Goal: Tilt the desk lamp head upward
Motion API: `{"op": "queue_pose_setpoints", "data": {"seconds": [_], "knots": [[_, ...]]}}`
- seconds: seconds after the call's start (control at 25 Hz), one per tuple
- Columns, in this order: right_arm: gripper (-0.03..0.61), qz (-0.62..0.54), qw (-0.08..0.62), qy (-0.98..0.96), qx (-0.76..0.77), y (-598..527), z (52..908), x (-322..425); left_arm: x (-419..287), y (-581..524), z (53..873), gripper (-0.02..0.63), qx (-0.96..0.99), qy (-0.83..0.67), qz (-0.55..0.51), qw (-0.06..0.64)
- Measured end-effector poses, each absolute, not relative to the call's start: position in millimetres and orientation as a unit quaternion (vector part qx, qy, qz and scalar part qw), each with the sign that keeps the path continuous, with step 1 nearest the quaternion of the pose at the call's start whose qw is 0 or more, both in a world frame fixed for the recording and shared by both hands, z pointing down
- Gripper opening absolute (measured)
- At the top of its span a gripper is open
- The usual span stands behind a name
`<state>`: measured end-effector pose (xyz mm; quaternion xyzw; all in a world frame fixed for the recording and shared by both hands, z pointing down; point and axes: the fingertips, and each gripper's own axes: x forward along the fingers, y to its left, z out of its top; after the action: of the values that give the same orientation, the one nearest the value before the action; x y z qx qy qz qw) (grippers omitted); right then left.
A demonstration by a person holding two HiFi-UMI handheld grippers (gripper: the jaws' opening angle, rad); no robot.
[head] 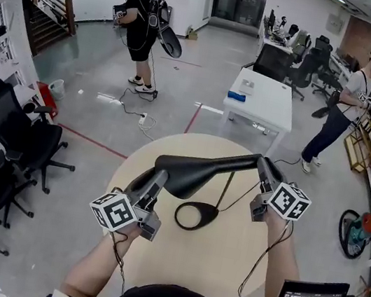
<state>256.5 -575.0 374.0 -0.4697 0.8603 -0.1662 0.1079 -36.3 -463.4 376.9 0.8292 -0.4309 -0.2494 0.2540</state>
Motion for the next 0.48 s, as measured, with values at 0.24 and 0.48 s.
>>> {"op": "queue_pose_setpoints", "data": {"seconds": [0.24, 0.48], "knots": [[0.092, -0.183, 0.113, 0.856, -0.47, -575.4, 380.8, 260.3, -31.6, -466.0, 353.0, 0.167, 0.84, -0.424, -0.249, 0.231], [0.089, -0.188, 0.107, 0.858, -0.465, -576.5, 384.5, 263.5, -27.0, -469.3, 339.6, 0.167, 0.843, -0.425, -0.249, 0.216]]}}
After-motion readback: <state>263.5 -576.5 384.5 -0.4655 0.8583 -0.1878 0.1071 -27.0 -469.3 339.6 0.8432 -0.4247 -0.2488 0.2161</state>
